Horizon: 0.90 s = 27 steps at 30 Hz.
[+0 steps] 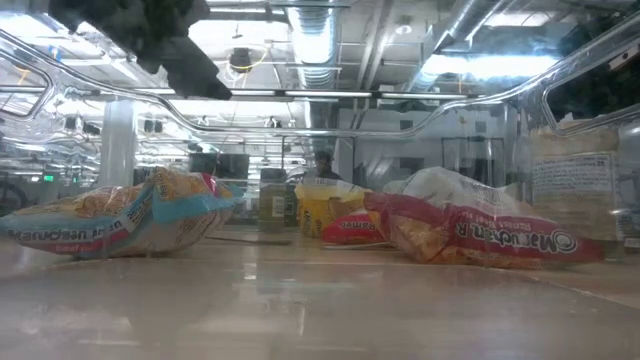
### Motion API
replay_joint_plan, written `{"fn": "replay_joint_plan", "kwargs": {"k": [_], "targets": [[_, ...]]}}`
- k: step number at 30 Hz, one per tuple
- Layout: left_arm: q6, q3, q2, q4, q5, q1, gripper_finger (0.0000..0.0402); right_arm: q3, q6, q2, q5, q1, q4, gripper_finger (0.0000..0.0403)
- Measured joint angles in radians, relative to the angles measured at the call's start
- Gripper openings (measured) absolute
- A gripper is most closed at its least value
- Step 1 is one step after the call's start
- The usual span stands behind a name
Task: Pick & Place Food Item
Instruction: Put the left black spoon into the white bin
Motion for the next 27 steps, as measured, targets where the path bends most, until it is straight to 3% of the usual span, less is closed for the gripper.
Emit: {"fn": "replay_joint_plan", "kwargs": {"k": [13,27], "targets": [[-0.008,-0.114,0.0,0.27,-0.035,-0.062,0.0269,0.0,0.0,0.0,0.0,0.0,0.0,0.0],[-0.087,-0.204,0.001,0.369,-0.034,-0.082,0.0222,0.0,0.0,0.0,0.0,0.0,0.0,0.0]]}}
